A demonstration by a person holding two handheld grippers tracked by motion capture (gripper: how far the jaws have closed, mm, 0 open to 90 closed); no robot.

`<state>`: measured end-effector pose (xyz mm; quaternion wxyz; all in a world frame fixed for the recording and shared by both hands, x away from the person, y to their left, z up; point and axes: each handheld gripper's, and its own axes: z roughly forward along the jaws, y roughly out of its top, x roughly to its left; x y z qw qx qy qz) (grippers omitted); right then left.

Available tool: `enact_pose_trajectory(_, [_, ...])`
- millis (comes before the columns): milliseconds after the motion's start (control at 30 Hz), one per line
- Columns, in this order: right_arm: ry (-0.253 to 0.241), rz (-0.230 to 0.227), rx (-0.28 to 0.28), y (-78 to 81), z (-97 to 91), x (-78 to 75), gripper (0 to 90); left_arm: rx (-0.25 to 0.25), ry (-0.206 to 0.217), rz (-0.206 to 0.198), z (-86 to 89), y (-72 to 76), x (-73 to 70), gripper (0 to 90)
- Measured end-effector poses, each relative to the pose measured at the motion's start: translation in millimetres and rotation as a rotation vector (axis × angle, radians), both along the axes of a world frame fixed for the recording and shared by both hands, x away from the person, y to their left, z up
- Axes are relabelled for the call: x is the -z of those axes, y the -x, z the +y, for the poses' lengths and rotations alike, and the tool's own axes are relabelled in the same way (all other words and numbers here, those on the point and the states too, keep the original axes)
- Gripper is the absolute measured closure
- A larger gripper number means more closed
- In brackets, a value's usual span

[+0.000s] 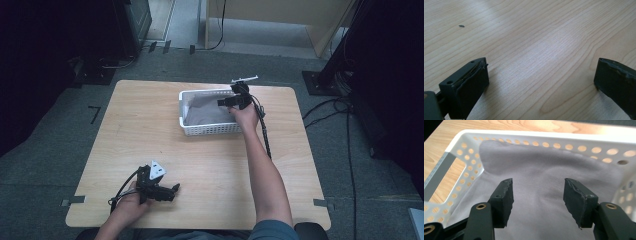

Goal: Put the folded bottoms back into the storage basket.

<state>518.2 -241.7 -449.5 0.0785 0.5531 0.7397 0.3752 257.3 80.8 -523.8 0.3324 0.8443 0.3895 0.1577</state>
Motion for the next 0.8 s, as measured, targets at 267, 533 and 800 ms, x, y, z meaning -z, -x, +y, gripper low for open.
enact_pose_trajectory(267, [0.016,-0.063,-0.046,22.2,-4.3,-16.4,39.9,-0.001,0.001,0.000,-0.1,0.0,0.0,0.0])
enact_pose_trajectory(533, [0.049,-0.107,-0.094,45.7,-7.9,-24.1,38.6,0.000,-0.002,0.000,0.1,0.0,-0.1,0.0])
enact_pose_trajectory(800, [0.033,-0.133,-0.124,71.9,-15.0,-26.1,38.6,0.001,-0.003,0.000,0.2,0.0,-0.1,0.0])
